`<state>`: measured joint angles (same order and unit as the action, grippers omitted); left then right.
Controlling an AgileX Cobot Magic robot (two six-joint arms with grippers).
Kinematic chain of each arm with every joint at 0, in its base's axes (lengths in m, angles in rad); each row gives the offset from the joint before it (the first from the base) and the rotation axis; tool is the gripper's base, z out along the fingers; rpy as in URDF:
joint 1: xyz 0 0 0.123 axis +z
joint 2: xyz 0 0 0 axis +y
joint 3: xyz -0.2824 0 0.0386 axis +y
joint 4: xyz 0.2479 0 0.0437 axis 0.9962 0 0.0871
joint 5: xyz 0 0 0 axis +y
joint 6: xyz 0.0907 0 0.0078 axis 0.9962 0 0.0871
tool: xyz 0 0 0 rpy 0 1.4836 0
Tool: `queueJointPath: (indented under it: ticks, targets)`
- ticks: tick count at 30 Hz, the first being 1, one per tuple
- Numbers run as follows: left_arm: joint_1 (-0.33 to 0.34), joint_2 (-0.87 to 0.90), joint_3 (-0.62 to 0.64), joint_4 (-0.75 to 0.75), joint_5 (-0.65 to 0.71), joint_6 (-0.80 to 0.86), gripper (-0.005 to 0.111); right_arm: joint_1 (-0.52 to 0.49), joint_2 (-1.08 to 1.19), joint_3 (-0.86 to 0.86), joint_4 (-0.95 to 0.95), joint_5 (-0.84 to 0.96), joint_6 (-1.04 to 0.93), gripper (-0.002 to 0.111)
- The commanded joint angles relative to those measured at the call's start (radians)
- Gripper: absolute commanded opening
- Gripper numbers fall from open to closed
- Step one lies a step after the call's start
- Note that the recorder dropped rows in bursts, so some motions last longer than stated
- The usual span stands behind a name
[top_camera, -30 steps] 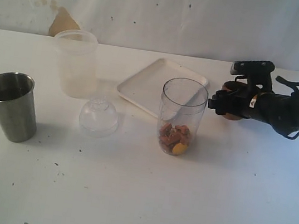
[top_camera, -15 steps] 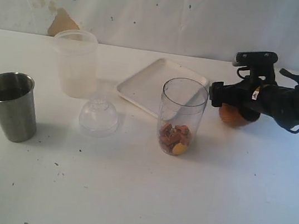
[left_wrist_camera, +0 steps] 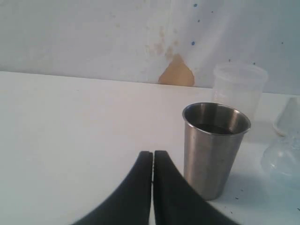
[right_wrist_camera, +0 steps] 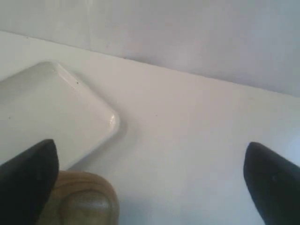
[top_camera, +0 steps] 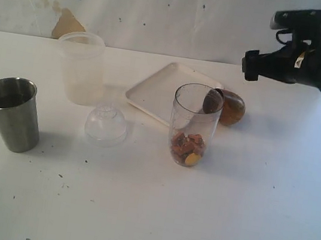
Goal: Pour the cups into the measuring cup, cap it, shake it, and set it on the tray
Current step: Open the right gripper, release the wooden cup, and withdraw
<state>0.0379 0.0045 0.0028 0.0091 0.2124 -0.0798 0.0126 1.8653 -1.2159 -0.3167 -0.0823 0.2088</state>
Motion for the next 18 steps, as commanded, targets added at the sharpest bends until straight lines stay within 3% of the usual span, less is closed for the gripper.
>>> queueJointPath:
  ticks: [1,4,8,11,15,18]
  targets:
    - [-0.004,-0.005,-0.003,-0.001,-0.012,-0.001,0.001,0.006,-0.118,-0.007,-0.006,0.062,-0.017,0.102]
    - [-0.004,-0.005,-0.003,-0.001,-0.012,-0.001,0.001,0.006,-0.186,0.001,-0.006,0.082,-0.021,0.083]
    - [-0.004,-0.005,-0.003,-0.001,-0.012,-0.001,0.001,0.006,-0.248,0.003,0.012,0.163,-0.018,0.027]
    - [-0.004,-0.005,-0.003,-0.001,-0.012,-0.001,0.001,0.006,-0.286,0.003,0.012,0.247,0.017,0.000]
    - [-0.004,-0.005,-0.003,-0.001,-0.012,-0.001,0.001,0.006,-0.345,0.014,0.012,0.354,0.018,0.000]
    - [-0.004,-0.005,-0.003,-0.001,-0.012,-0.001,0.001,0.006,-0.412,0.077,0.025,0.339,0.018,0.000]
